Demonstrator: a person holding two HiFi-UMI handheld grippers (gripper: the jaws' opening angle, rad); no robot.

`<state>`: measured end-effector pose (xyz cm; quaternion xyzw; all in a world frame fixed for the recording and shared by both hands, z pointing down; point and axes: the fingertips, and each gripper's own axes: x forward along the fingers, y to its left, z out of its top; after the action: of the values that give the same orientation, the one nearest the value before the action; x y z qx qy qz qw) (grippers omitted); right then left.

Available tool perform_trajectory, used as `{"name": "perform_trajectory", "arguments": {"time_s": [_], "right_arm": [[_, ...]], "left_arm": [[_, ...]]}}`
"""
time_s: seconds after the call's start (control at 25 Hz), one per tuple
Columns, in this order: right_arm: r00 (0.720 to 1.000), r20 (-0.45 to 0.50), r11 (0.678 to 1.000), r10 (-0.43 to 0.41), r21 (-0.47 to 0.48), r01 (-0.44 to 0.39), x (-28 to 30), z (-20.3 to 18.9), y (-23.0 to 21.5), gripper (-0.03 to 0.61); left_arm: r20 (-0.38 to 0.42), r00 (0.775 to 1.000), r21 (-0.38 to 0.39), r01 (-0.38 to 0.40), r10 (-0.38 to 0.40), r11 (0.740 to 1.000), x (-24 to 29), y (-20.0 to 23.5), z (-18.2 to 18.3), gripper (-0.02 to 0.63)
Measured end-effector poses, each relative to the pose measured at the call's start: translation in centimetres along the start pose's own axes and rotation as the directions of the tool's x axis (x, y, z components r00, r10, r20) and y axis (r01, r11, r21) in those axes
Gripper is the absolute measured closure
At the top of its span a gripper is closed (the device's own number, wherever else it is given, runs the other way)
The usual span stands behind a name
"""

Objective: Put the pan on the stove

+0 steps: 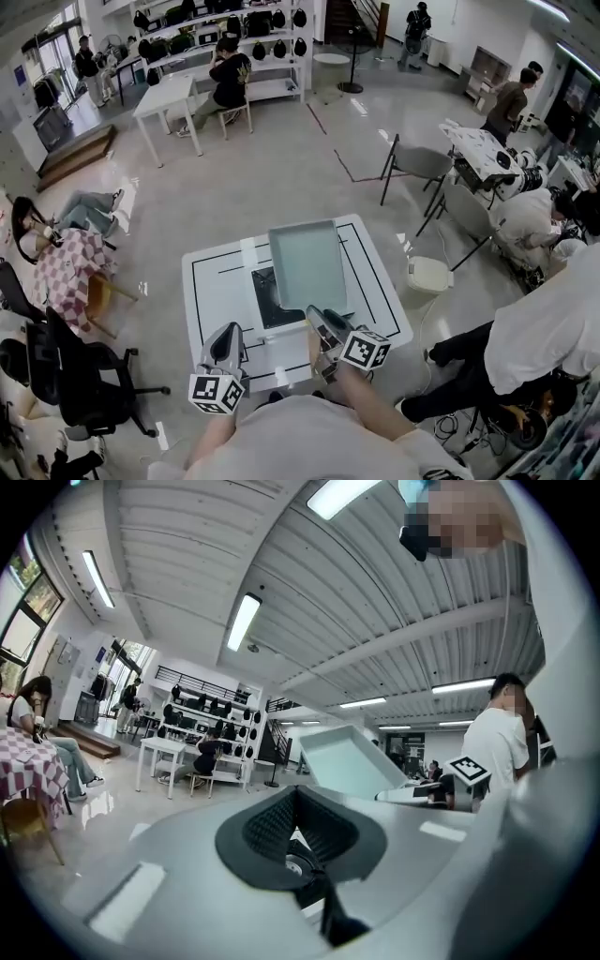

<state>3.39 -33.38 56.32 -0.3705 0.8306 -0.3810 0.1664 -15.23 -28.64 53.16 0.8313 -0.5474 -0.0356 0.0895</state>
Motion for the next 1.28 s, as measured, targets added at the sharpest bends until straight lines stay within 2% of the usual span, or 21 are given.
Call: {"name": "perform_trajectory", "arguments": {"time_s": [0.2,0.44,0.68,1.0,1.28], "right_arm": [[0.991,-0.135,0.978,-0.002,0.204,0.03,2.6,-4.4,-5.2,0.457],[0.973,-0.229,0.917,0.022,0.394,0.072,5.3,-9.0,-9.5,0.459],[0.962,-0.271,0.872,0.038,0.479,0.1,6.7,-11.5,-11.8,0.459],[0.956,-0.28,0.783,0.087,0.613,0.108,7.3,-13.7,-13.3,0.459],[0.949,-0.295,0.752,0.11,0.649,0.114,7.5,-15.0,-14.3,0.457]], "left_arm": [[-0.009,1.0,-0.001,-0.013,0.013,1.0,0.1,0.4,-0.2,0.604],[-0.025,0.999,-0.006,-0.032,0.032,0.999,-0.3,1.6,-0.5,0.604],[-0.038,0.998,-0.001,-0.049,0.049,0.999,-0.7,2.6,-0.8,0.604],[-0.051,0.997,-0.032,-0.068,0.066,0.997,-0.6,3.6,-1.2,0.604],[-0.064,0.995,-0.028,-0.078,0.076,0.997,-0.7,4.4,-1.5,0.604]]}}
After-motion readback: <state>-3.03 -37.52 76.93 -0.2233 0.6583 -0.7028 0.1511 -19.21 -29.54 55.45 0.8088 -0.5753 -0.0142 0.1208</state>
